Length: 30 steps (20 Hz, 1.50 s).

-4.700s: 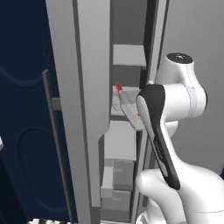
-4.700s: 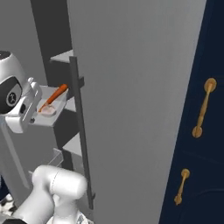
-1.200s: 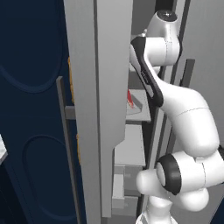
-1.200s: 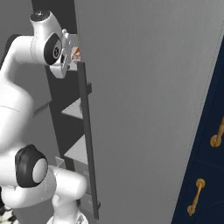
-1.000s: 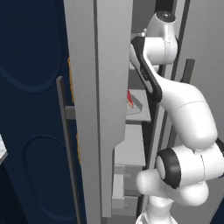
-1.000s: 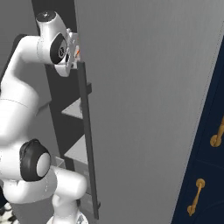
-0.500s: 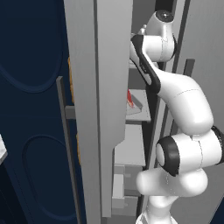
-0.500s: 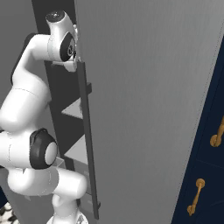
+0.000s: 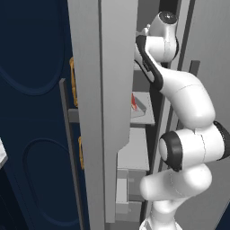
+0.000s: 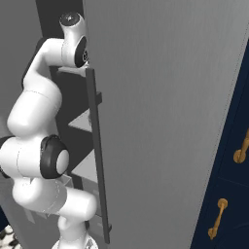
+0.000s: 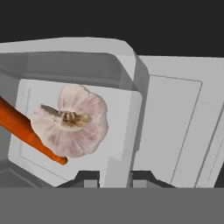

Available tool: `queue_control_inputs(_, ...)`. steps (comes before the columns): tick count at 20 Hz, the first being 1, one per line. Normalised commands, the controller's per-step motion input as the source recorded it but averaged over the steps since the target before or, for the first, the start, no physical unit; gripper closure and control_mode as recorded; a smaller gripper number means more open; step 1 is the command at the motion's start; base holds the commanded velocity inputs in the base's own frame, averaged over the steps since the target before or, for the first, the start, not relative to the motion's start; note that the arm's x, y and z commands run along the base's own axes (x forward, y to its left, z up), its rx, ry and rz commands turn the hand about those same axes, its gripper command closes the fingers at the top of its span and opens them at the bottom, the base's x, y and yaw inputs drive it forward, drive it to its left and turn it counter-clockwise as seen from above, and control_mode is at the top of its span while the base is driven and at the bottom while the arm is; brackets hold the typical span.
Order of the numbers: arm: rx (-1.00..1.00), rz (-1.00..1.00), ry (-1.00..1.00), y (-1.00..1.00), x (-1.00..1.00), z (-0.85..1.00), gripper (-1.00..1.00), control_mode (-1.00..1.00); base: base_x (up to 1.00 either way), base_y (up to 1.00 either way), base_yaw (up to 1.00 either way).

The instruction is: Take the meat container that has the steak and place it on the second highest rack of the freezer. Then take the vegetable container that has the carrot and garlic and place it on the highest rack of the freezer.

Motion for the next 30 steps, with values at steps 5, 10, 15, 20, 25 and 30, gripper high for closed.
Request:
queue_control_inputs(5,0.00,0.00,0.00,-0.05,0.18,0.00,1.00,-1.00,0.00,0.00,0.00)
queue_control_inputs(10,0.00,0.00,0.00,-0.09,0.10,0.00,1.00,-1.00,0.00,0.00,0.00)
queue_control_inputs(15,0.00,0.00,0.00,-0.16,0.14,0.00,1.00,-1.00,0.00,0.00,0.00)
queue_control_inputs(20,0.00,0.00,0.00,-0.01,0.00,0.00,1.00,-1.00,0.00,0.00,0.00)
queue_control_inputs(25,0.00,0.00,0.00,0.00,0.00,0.00,-1.00,-1.00,0.00,0.00,0.00)
queue_control_inputs(30,0.00,0.00,0.00,0.00,0.00,0.00,-1.00,-1.00,0.00,0.00,0.00)
